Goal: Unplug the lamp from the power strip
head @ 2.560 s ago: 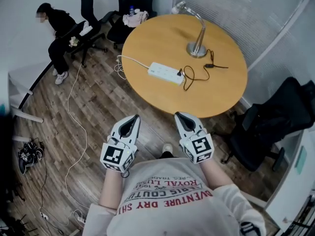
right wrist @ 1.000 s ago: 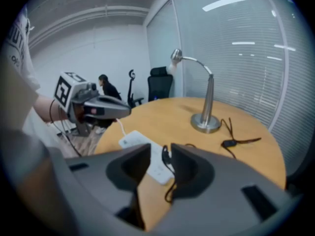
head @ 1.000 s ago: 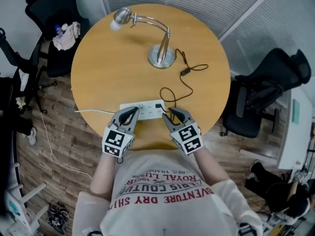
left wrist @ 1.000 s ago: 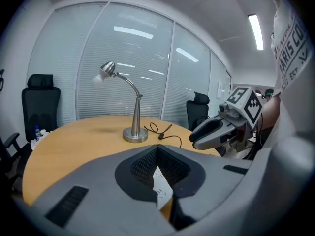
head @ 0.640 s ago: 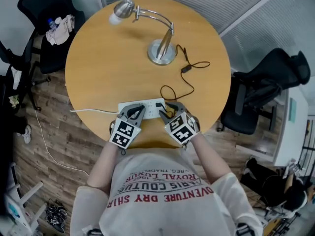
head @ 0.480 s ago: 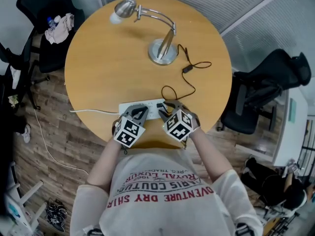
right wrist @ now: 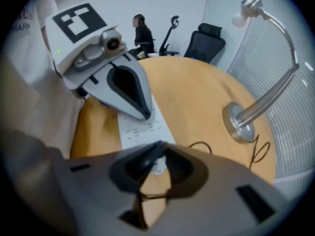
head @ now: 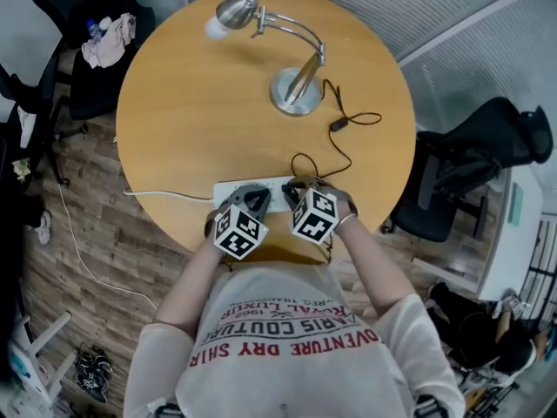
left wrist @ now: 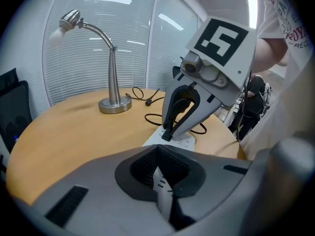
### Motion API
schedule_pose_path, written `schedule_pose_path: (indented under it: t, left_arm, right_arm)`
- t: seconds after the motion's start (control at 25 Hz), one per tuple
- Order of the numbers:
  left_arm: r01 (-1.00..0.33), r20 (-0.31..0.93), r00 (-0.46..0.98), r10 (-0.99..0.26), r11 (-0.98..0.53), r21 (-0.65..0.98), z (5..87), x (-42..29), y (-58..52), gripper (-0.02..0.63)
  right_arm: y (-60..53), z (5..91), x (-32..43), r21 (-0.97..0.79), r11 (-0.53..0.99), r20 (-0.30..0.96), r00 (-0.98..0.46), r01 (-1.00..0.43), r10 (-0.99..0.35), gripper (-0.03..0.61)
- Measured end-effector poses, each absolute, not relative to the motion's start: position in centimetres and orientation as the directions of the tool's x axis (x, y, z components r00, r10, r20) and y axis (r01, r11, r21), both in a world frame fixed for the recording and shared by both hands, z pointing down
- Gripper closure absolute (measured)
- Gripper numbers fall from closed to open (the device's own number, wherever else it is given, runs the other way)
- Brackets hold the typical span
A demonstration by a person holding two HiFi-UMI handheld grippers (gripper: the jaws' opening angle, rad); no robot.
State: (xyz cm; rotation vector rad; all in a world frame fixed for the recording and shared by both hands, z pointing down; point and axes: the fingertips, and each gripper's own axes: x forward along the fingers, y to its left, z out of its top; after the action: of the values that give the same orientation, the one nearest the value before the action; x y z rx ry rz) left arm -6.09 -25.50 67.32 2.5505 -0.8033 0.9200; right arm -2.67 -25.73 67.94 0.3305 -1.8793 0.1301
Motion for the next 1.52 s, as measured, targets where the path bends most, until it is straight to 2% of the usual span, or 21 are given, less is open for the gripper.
schedule_pose_path:
  t: [0.24,0.52,1.12,1.24,1.32,1.4,1.52]
  left_arm:
    - [-0.58,0.706,0.592,-0.389,-0.814,0.037,68.1,-6.3,-25.3,0.584]
    - [-0.493,0.709,0.575,-0.408,-0.864,-0.096,68.6,-5.8,-24.5,0.584]
    - [-0.505,0.704,0.579,-0.41,-0.859,-0.085,68.6,-5.6,-24.9,0.584]
    - [-0.494,0.701,0.569,-0.431,-0.86,-0.128,68.7,-5.5,-24.9,0.586]
    - [-0.488,0.698,0.569,-0.434,-0.862,-0.139,68.7,-5.8,-25.0,0.586]
    - [-0.495,0.701,0.565,-0.435,-0.858,-0.133,68.8,-6.0,-25.0,0.586]
    - [-0.5,0.703,0.561,-0.436,-0.856,-0.131,68.9,-5.6,-25.0,0.586]
  right_arm:
    - [-22.9,67.9,-2.5,-0.036,0.945,0.962,-0.268,-0.325,-0.055,0.5]
    - [-22.6,67.8,-2.6,-0.02,0.94,0.955,-0.286,-0.341,-0.084,0.501]
    - [-22.6,67.4,-2.5,0.02,0.975,0.955,-0.283,-0.222,-0.084,0.506]
    - [-24.7,63.1,-3.5,0.053,0.967,0.914,-0.377,-0.248,-0.146,0.506]
    - [-27.0,59.1,-4.0,0.134,0.969,0.903,-0.378,-0.207,-0.205,0.506]
    - [-28.1,57.2,-4.0,0.146,0.977,0.918,-0.347,-0.155,-0.192,0.506]
    - [-27.8,57.3,-3.4,0.111,0.978,0.924,-0.345,-0.175,-0.166,0.506]
